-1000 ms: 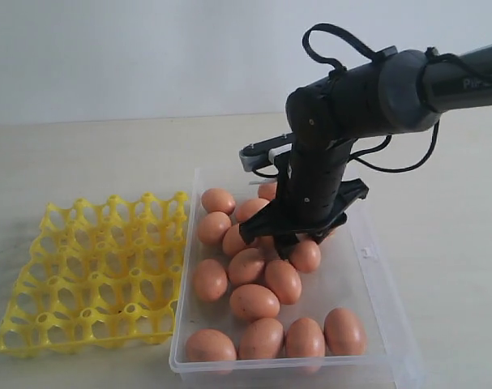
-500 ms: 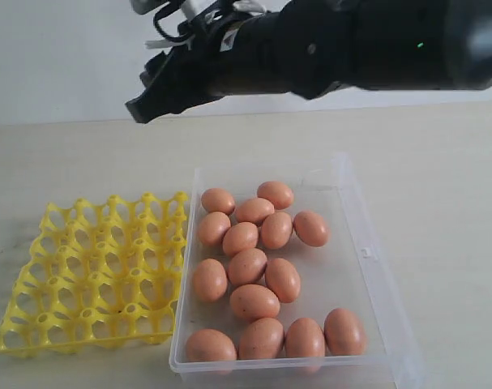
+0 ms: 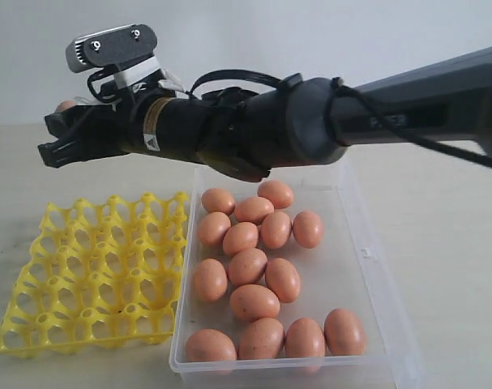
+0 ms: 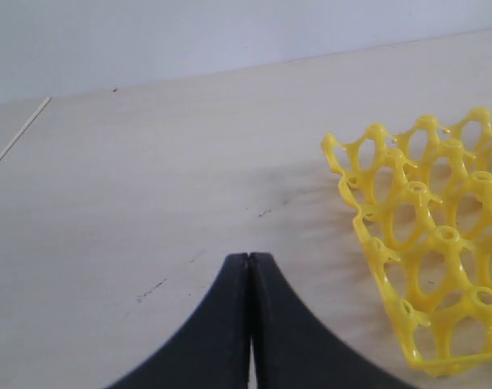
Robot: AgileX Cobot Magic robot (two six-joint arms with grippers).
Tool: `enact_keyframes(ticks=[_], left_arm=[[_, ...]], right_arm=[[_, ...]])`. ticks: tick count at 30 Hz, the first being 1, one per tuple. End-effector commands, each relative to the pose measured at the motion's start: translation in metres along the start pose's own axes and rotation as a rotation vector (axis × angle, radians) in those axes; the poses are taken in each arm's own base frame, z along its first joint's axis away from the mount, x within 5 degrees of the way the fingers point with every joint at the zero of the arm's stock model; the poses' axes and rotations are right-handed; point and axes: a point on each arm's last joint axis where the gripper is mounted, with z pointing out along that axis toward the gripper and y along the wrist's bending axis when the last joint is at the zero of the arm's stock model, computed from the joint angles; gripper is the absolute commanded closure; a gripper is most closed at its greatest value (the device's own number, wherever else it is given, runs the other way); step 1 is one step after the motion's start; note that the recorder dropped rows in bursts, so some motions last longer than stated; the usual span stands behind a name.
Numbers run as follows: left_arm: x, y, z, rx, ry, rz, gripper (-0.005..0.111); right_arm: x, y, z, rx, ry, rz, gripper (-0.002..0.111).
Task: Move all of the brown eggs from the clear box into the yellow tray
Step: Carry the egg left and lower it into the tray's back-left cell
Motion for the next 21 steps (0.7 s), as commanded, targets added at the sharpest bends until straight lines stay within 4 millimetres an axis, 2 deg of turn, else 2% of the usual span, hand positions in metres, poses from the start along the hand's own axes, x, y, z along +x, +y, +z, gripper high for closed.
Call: enact_keyframes(ticks=[1,10,21], left_arm=[[-0.002,0.000,-0.001,0.007,-0.020,-0.005,0.107],[-0.002,0.000,-0.001,0.007,-0.020,-0.005,0.107],[-0.002,0.000,-0.001,0.007,-0.020,-0.002,0.107]], right_arm=[[0.005,0.001,0.024,-0.068,-0.023,0.075,0.108],[0.029,-0.005,0.054,-0.103,-0.058,0.128,0.108],[0.066,-0.005,0.069,-0.174,-0.023,0.142,0.108]])
